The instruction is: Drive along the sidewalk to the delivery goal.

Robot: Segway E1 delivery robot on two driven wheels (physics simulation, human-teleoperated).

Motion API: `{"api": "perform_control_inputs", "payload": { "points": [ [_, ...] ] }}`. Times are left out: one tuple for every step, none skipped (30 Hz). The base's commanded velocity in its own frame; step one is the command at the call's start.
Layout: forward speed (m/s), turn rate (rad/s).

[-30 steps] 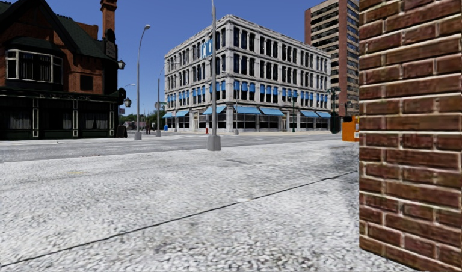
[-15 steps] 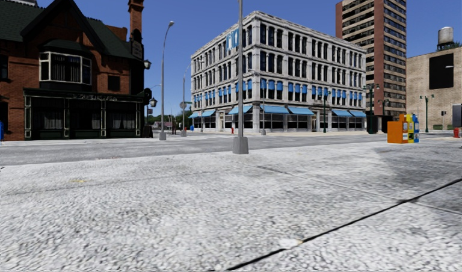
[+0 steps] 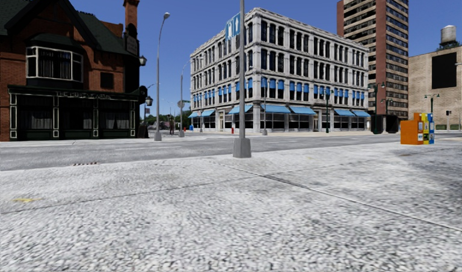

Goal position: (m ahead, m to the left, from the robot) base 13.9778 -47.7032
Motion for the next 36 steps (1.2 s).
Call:
{"api": "perform_control_inputs", "payload": {
  "points": [
    [1.81, -0.07],
    [1.81, -0.17],
    [1.81, -0.17],
    [1.81, -0.23],
    [1.80, -0.29],
    [1.80, -0.34],
    [1.80, -0.34],
    [1.80, -0.37],
    [1.80, -0.39],
    [1.80, -0.40],
    [1.80, -0.40],
    [1.79, -0.40],
    [1.77, -0.41],
    [1.75, -0.41],
    [1.75, -0.41],
    [1.75, -0.41],
    [1.75, -0.41],
    [1.75, -0.41],
    [1.75, -0.42],
    [1.75, -0.42],
    [1.75, -0.42],
    [1.75, -0.42],
    [1.75, -0.42],
    [1.75, -0.42],
    [1.74, -0.42],
    [1.74, -0.42],
    [1.74, -0.42],
    [1.74, -0.42],
    [1.74, -0.42],
    [1.74, -0.42],
    [1.76, -0.42],
    [1.78, -0.42],
    [1.79, -0.42],
    [1.79, -0.42],
    [1.80, -0.42],
    [1.81, -0.42]
  ]
}}
